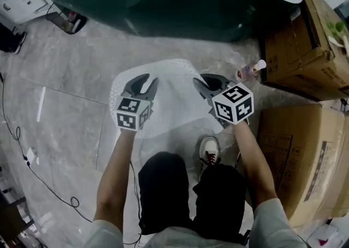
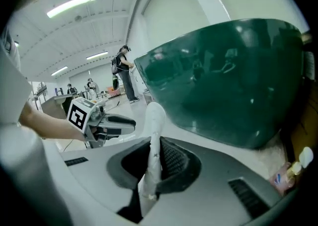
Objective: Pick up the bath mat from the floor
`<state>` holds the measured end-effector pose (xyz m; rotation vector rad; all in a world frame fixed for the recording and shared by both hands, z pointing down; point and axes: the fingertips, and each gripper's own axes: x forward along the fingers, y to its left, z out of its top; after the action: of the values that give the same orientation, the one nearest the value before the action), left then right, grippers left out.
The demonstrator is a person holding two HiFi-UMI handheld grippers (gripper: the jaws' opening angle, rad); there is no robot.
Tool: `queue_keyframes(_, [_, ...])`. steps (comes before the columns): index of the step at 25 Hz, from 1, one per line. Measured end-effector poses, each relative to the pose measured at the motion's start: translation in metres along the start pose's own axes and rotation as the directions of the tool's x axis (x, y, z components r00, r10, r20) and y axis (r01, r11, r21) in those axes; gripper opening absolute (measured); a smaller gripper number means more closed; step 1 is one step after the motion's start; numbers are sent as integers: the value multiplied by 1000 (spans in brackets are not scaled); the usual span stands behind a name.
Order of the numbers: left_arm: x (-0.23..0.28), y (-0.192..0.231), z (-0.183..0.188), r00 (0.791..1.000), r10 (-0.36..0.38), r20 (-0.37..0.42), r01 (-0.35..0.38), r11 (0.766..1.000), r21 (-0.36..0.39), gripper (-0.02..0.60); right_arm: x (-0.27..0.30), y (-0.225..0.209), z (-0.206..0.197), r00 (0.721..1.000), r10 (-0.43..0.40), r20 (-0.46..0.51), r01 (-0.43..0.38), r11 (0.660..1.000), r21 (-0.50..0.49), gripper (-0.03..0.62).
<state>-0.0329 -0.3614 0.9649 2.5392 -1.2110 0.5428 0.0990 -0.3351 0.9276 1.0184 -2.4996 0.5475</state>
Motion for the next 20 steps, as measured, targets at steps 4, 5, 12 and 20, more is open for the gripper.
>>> queue_keyframes(4, [-31,6,50,998,69,8,-69,997,-40,82,-32,10,31,999,26,-27,-26,1000,11,43])
queue_keyframes(5, [-41,6,62,997,81,1,-81,995,-52,68,-40,15,40,998,32,-46,-31,999,17,43])
queue_keyframes(12, [-128,-12,178,993,102,-54,-104,994,-35,28,-95,66,134,985,76,-153,-67,995,68,41])
queue_keyframes(20, [-238,-27,329,993,118,-13,-118,991,-57,22,-192,132,276,989,43,-143,-34,997,66,41])
